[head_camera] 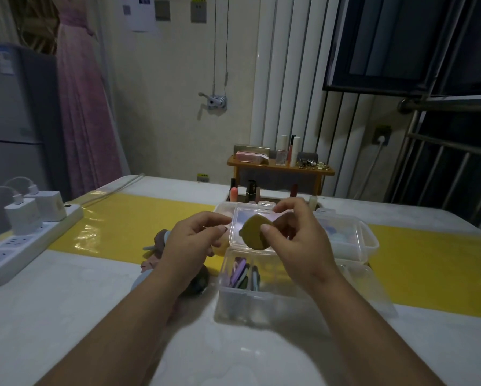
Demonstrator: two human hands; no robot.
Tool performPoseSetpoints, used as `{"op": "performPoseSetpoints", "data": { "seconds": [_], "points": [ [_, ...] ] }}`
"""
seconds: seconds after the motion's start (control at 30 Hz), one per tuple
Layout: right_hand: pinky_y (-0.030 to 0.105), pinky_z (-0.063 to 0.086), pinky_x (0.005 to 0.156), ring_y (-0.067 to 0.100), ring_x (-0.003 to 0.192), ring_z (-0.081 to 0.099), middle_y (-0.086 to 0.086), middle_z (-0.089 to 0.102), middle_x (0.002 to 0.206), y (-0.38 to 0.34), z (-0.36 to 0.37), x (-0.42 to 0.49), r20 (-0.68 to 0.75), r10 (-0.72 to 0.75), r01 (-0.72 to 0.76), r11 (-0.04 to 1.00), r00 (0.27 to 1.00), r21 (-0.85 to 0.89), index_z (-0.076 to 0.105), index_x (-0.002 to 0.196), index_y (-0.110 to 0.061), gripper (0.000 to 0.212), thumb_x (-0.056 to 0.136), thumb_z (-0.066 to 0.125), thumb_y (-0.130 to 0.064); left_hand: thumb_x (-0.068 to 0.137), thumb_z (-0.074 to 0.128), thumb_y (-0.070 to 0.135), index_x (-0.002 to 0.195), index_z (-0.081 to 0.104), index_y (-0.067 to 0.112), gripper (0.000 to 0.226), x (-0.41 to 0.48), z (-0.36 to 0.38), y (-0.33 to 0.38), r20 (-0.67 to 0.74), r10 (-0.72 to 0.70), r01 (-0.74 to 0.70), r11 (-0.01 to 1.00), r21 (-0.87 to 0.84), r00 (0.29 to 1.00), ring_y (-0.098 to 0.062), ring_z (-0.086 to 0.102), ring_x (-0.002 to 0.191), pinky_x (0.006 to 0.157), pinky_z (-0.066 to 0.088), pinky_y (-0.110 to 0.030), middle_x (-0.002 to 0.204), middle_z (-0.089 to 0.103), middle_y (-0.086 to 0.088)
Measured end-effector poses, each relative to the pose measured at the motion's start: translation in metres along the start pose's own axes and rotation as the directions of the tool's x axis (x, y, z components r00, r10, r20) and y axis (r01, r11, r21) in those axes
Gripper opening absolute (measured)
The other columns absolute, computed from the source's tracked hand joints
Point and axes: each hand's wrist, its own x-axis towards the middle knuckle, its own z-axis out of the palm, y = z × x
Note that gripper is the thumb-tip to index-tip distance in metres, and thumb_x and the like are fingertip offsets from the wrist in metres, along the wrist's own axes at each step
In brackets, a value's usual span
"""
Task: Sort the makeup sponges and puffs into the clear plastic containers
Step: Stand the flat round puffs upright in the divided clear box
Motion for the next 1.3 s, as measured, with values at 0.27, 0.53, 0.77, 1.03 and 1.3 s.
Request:
{"op": "performPoseSetpoints", "data": {
  "seconds": [0.27, 0.53, 0.77, 1.03, 1.3],
  "points": [
    [0.043, 0.058, 0.074, 0.013, 0.082, 0.060, -0.011, 0.064, 0.080, 0.001, -0.001, -0.001, 0.010, 0.018, -0.017, 1.000, 1.000, -0.006, 0.067, 0.084, -0.032, 0.018, 0.091, 0.063, -0.015, 0.092, 0.064, 0.013, 0.080, 0.074, 0.016, 0.016, 0.002, -0.004, -0.004, -0.115, 0.061, -0.048, 0.993, 0.112, 0.991, -0.012, 0.056, 0.064, 0.061, 0.044, -0.032, 0.071, 0.066, 0.001],
    [0.042, 0.057, 0.062, 0.015, 0.066, 0.059, -0.006, 0.060, 0.063, -0.001, -0.003, -0.003, 0.084, 0.068, -0.055, 0.988, 0.994, -0.148, 0.067, 0.070, -0.024, 0.021, 0.072, 0.048, -0.031, 0.092, 0.065, 0.024, 0.075, 0.073, 0.025, 0.019, 0.003, -0.007, -0.004, -0.164, 0.039, -0.020, 0.993, 0.118, 0.986, -0.017, 0.059, 0.069, 0.063, 0.044, -0.032, 0.067, 0.066, 0.011],
    [0.039, 0.058, 0.066, 0.014, 0.070, 0.060, -0.008, 0.062, 0.068, 0.003, 0.000, -0.001, 0.191, 0.103, -0.050, 0.963, 0.976, -0.264, 0.069, 0.075, -0.024, 0.012, 0.082, 0.059, -0.024, 0.093, 0.063, 0.022, 0.078, 0.073, 0.018, 0.019, 0.001, -0.006, 0.000, -0.173, 0.013, 0.005, 0.995, 0.104, 0.985, -0.017, 0.057, 0.071, 0.062, 0.043, -0.029, 0.067, 0.065, 0.010],
    [0.040, 0.059, 0.072, 0.013, 0.074, 0.061, -0.009, 0.065, 0.074, 0.003, 0.003, -0.001, 0.292, 0.183, -0.061, 0.923, 0.939, -0.380, 0.072, 0.080, -0.027, 0.011, 0.080, 0.061, -0.028, 0.094, 0.062, 0.020, 0.080, 0.072, 0.014, 0.018, 0.000, -0.005, 0.003, -0.166, 0.020, -0.002, 0.994, 0.106, 0.986, -0.019, 0.058, 0.072, 0.064, 0.044, -0.030, 0.074, 0.066, 0.000],
    [0.036, 0.058, 0.074, 0.010, 0.076, 0.060, -0.012, 0.064, 0.079, 0.003, 0.003, 0.001, 0.351, 0.220, -0.055, 0.904, 0.910, -0.425, 0.069, 0.084, -0.032, 0.012, 0.083, 0.059, -0.026, 0.094, 0.061, 0.019, 0.080, 0.072, 0.012, 0.018, 0.000, -0.005, 0.005, -0.179, 0.014, 0.003, 0.995, 0.096, 0.984, -0.017, 0.055, 0.068, 0.059, 0.042, -0.027, 0.072, 0.065, -0.001]
  ]
}}
